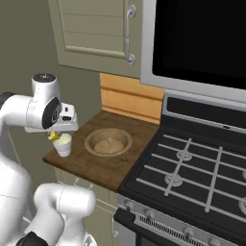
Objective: Grab a lemon wedge from the fridge and one ice cube from the ice bowl, and put them in the glass of lemonade.
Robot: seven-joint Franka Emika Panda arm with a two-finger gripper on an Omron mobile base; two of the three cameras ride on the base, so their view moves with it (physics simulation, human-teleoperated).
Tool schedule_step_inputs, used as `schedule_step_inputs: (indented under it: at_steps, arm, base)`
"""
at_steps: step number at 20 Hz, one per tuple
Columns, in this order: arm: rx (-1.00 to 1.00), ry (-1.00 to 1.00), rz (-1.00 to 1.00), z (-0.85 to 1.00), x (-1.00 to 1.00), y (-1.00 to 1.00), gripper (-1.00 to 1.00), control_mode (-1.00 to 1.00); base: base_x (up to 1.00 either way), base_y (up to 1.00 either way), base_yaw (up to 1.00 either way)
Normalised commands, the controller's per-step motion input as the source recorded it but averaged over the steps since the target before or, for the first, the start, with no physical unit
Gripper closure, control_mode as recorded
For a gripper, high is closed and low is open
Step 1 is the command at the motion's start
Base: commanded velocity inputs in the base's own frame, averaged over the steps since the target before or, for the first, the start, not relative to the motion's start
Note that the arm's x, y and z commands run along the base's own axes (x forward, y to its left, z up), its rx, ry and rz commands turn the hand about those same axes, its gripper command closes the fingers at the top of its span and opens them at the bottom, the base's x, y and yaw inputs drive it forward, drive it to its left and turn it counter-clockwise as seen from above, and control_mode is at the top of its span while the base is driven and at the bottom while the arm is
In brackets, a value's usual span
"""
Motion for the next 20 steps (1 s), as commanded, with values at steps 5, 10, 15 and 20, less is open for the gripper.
schedule_step_inputs:
  at_steps: [5,10,15,20]
  arm:
    - [0.10,0.00,0.02,-0.10,0.79,0.00,1.00,-1.00]
    - [0.00,0.01,0.05,-0.11,0.55,0.20,1.00,-1.00]
    - [0.00,0.00,0.02,-0.42,0.48,0.16,1.00,-1.00]
    - [-0.02,0.00,0.01,-0.54,0.11,0.21,1.00,-1.00]
  base:
    - [0.00,0.00,0.00]
    - [0.00,0.00,0.00]
    - [0.00,0.00,0.00]
    - [0.00,0.00,0.00]
